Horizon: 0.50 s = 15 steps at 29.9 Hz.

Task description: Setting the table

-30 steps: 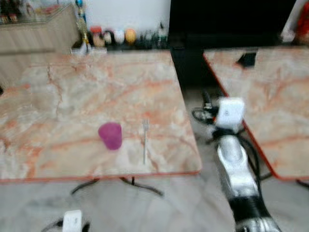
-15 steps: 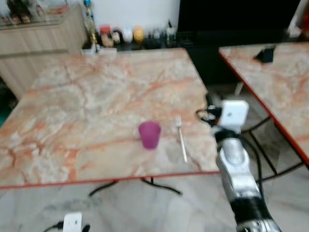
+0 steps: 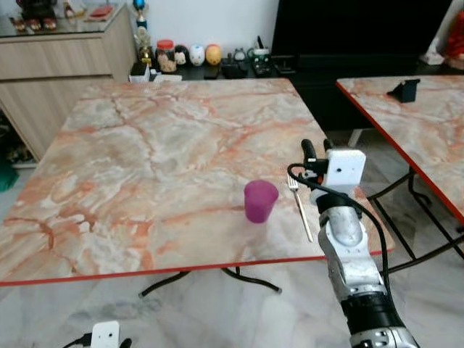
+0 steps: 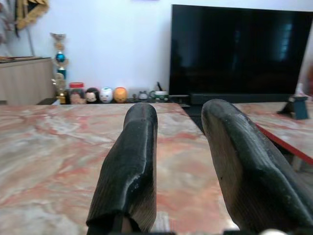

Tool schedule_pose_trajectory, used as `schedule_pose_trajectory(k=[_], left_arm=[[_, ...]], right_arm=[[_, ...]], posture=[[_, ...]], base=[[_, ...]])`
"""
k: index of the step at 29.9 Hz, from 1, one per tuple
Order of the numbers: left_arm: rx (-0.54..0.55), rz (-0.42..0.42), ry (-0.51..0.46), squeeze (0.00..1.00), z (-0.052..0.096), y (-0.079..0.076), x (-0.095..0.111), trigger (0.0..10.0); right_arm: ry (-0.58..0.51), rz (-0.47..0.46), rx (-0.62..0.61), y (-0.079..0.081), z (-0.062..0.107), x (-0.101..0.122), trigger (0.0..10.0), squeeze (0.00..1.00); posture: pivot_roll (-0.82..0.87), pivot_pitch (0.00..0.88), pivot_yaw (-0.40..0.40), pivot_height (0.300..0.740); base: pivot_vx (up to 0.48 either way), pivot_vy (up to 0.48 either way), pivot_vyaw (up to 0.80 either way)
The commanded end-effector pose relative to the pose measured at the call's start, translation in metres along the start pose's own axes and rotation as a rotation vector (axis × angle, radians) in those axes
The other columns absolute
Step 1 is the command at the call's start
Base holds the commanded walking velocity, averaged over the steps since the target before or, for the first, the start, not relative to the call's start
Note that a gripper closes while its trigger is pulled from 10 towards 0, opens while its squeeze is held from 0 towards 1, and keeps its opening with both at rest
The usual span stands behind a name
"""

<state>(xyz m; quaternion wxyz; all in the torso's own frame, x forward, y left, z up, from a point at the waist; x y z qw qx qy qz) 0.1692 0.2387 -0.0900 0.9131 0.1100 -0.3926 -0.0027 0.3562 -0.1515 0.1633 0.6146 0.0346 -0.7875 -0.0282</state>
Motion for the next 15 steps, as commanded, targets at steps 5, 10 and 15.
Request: schedule_pose_trajectory(k=[5,10,15], left_arm=[[-0.011,0.007,0.014,0.00,0.001,-0.003,-0.003,10.0],[-0.013,0.004,0.018,0.00,0.001,-0.004,-0.004,10.0],[-0.011,0.000,0.020,0.00,0.001,-0.003,-0.004,10.0]], right_arm=[[0.143,-0.002,-0.041,-0.010,0.004,-0.023,10.0,0.00],[0.225,-0.093,-0.074,-0.012,0.008,-0.037,10.0,0.00],[0.242,-0.097,-0.043,-0.008,0.008,-0.037,10.0,0.00]], posture=[[0.03,0.000,-0.001,0.740],[0.04,0.000,-0.002,0.740],[0.03,0.000,-0.002,0.740]], base=[[0.000,0.000,0.00],[0.000,0.000,0.00],[0.000,0.000,0.00]])
Point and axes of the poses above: a point about 5 cm out from each wrist's last joint towards the gripper, its own z axis pointing back from the gripper into the wrist, its own x axis along the axis of the wrist's last joint, y = z × x, the point moved 2 cm from there along -z, pointing out of the wrist towards the gripper, and after that the axes turned 9 degrees about -z, right-handed, at the moved point
